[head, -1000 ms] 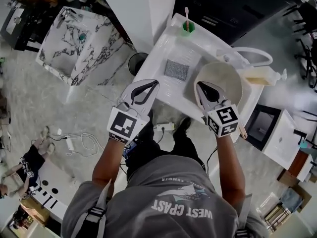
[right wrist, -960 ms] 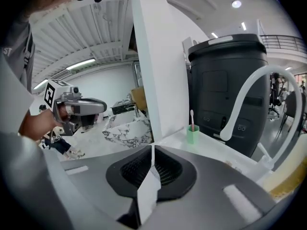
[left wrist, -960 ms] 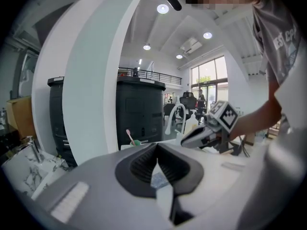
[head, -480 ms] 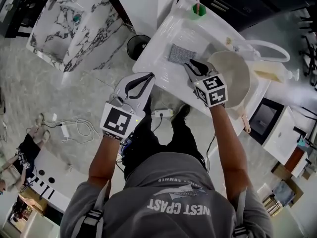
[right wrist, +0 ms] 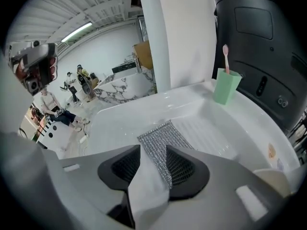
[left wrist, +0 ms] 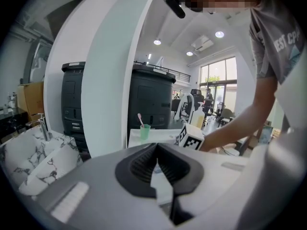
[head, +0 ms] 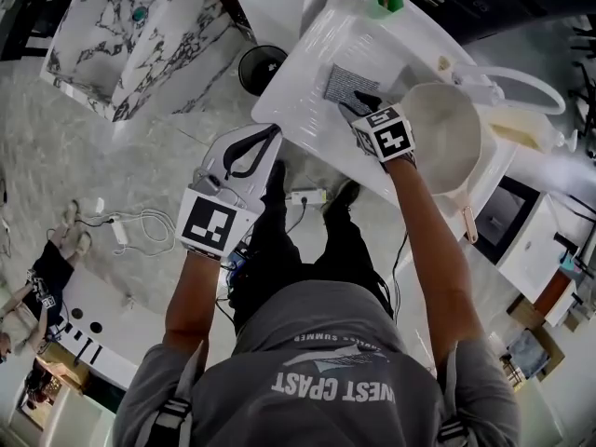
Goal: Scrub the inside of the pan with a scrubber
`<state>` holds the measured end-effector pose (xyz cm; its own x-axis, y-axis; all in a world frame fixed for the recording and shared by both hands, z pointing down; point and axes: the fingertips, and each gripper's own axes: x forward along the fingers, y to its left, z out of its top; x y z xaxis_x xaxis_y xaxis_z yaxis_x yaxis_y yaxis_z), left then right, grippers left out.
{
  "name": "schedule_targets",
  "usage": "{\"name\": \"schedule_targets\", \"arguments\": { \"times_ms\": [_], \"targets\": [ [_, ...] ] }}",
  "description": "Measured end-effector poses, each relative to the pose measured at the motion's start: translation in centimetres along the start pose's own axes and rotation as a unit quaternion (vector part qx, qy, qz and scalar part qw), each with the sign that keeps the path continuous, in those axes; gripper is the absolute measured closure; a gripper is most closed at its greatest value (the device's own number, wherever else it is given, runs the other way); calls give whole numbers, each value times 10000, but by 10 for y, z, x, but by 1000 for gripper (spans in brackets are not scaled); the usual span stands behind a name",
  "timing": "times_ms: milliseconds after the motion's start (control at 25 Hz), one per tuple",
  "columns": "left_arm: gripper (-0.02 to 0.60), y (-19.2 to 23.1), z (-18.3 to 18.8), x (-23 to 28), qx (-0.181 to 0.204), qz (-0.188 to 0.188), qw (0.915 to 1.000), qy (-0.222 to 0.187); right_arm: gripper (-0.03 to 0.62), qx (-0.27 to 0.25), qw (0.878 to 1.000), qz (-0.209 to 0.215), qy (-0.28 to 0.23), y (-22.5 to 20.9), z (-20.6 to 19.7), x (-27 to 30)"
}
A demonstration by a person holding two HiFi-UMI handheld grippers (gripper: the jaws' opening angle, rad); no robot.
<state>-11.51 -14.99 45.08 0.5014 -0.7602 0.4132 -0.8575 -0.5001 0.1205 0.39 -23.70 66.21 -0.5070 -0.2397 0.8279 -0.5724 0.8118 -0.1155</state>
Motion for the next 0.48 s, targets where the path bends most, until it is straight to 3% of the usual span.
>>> {"name": "schedule_targets", "arguments": {
  "times_ms": [280,480],
  "targets": [
    [578,1,-9,-2,-39,17,10000,43,429,-7,9990,-66,438,-2,-14,22],
    [579,-1,-11,-2,-62,7,10000,47,475,50,9983,-290,512,-7,-17,27]
  ]
}}
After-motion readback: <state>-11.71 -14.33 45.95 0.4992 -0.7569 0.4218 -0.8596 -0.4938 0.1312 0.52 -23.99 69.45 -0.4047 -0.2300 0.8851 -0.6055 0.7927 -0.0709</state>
